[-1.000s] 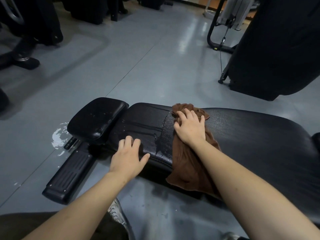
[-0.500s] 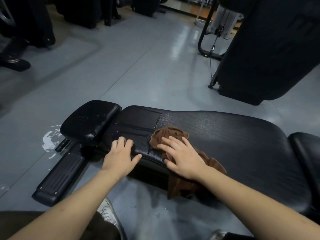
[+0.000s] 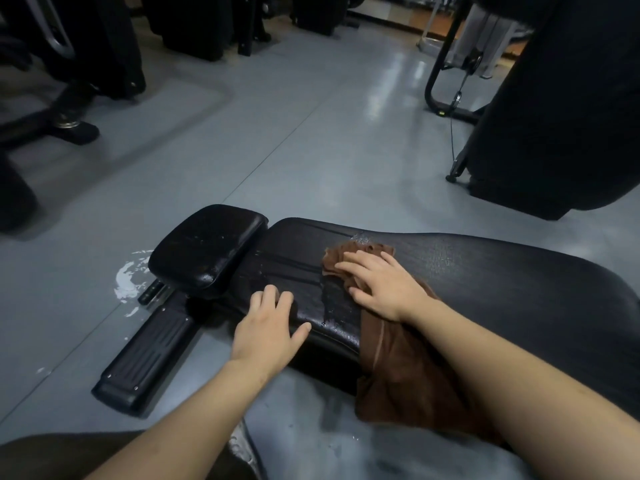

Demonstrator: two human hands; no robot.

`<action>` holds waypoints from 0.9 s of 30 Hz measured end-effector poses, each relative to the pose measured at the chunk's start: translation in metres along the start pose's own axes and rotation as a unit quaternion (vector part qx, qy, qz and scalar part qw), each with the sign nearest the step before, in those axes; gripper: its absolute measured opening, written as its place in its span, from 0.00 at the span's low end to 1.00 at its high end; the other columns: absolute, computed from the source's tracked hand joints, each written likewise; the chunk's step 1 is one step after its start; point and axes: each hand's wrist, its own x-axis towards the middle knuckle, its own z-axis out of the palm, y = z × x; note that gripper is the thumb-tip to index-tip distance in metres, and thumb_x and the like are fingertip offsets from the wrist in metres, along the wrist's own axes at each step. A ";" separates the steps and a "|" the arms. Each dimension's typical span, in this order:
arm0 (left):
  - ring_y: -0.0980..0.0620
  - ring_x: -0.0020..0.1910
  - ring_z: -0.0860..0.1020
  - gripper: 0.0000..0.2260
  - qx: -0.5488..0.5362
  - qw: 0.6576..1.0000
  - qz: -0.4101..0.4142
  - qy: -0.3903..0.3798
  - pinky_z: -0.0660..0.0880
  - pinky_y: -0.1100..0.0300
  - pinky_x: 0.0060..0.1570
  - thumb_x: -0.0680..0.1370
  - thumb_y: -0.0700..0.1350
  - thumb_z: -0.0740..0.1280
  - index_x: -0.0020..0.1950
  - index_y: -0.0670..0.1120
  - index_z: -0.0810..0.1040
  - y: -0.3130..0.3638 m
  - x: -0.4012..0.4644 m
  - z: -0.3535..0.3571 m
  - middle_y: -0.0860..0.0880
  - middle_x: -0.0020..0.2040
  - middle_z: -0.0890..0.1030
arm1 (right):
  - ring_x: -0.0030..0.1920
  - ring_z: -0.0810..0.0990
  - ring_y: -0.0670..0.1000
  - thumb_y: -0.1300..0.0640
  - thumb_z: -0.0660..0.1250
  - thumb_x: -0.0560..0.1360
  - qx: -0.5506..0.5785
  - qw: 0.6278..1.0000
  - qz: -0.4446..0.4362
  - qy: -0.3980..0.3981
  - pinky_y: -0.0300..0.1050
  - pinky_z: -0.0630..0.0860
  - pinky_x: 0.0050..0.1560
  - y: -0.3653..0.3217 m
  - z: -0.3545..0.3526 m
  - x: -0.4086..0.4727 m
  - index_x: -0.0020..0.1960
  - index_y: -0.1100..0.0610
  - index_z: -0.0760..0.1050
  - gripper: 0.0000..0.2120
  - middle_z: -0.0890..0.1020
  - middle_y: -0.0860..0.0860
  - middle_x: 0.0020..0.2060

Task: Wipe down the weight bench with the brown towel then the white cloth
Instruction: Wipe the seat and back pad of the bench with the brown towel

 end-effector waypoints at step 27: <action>0.49 0.64 0.66 0.13 -0.131 0.990 -0.046 -0.037 0.72 0.54 0.58 0.79 0.52 0.66 0.61 0.51 0.71 -0.006 0.004 -0.012 0.52 0.62 0.66 | 0.81 0.47 0.50 0.35 0.55 0.80 -0.034 0.995 -0.070 -0.067 0.62 0.37 0.78 -0.060 -0.009 -0.030 0.80 0.38 0.54 0.30 0.52 0.44 0.82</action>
